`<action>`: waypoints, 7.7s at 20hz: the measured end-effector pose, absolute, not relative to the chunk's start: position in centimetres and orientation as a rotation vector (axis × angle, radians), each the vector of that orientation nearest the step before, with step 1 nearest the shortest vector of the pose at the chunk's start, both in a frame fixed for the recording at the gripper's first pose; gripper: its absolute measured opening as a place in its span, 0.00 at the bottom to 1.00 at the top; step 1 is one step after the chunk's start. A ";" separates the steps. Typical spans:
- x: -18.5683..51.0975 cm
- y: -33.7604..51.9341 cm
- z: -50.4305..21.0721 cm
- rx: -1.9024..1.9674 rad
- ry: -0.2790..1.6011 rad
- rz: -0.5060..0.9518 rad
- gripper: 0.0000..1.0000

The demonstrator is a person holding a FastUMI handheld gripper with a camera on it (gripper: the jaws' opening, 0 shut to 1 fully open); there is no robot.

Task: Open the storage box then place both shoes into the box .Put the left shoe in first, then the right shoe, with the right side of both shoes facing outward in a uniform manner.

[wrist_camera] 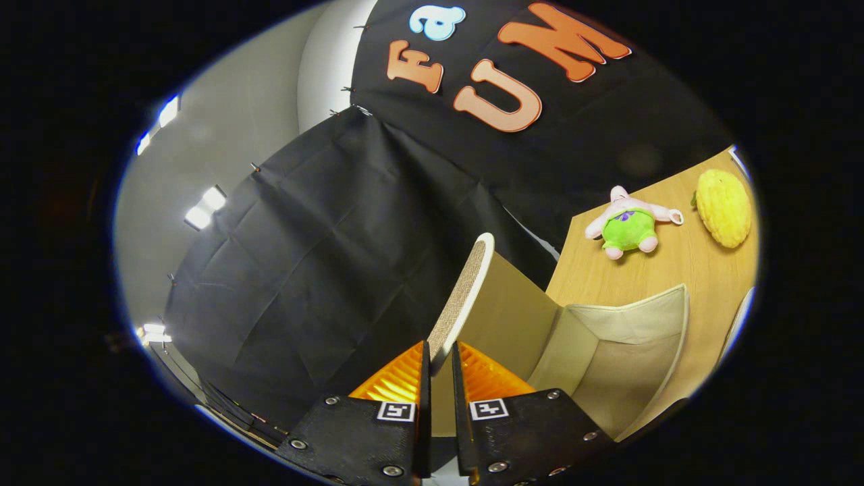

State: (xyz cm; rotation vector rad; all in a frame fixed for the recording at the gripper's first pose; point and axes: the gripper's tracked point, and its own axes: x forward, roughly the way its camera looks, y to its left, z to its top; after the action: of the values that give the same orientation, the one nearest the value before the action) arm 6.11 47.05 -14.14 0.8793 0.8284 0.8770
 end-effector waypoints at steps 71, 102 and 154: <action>2.9 17.3 -36.8 0.510 1.106 0.235 0.05; 4.8 37.7 -26.2 0.449 0.955 0.652 0.01; -4.9 2.0 -47.0 0.504 1.355 -0.020 0.15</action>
State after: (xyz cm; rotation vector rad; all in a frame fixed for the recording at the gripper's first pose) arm -4.93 2.04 -46.95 0.5043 1.3546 -0.0199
